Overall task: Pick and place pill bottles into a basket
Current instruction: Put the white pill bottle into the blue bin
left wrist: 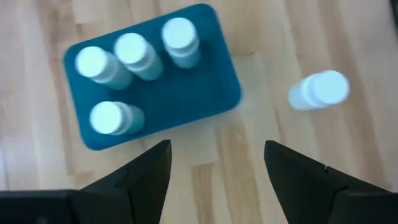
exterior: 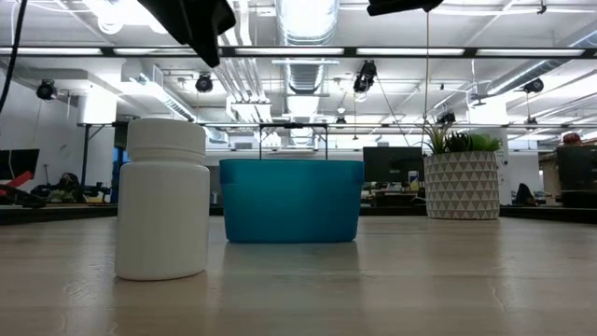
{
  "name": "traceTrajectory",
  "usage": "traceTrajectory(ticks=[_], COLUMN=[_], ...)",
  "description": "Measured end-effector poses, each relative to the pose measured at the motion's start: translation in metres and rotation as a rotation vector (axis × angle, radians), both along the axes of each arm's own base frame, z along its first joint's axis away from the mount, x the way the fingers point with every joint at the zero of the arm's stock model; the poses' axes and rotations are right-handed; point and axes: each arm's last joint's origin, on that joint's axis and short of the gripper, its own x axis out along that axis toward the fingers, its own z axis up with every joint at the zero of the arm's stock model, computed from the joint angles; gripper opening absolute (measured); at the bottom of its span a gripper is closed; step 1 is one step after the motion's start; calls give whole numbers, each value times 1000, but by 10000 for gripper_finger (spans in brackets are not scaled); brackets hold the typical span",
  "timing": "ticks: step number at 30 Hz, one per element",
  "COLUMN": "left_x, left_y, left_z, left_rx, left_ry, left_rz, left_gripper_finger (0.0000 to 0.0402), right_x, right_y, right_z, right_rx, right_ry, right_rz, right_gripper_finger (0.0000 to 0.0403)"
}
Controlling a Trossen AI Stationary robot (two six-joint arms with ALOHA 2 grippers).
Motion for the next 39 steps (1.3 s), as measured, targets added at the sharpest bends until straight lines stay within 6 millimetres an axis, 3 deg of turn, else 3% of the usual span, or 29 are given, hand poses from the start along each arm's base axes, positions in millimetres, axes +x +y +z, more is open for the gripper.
traceTrajectory(ticks=[5,21,33,39], left_x=[-7,-35,-43,-49], left_y=[-20,-79,-104,-113], left_z=[0,-2,-50,-59], left_rx=[-37,-156,-104,-130], left_ry=[11,79,241,257], left_rz=[-75,-81,-50,-7], left_gripper_finger=[240,240,240,240], right_x=[0,0,0,0], right_y=[0,0,0,0], right_z=[0,-1,-1,-1], right_rx=[-1,0,4,6], right_ry=[1,6,4,3], right_rz=[0,-2,-4,-5], right_gripper_finger=[206,206,206,206])
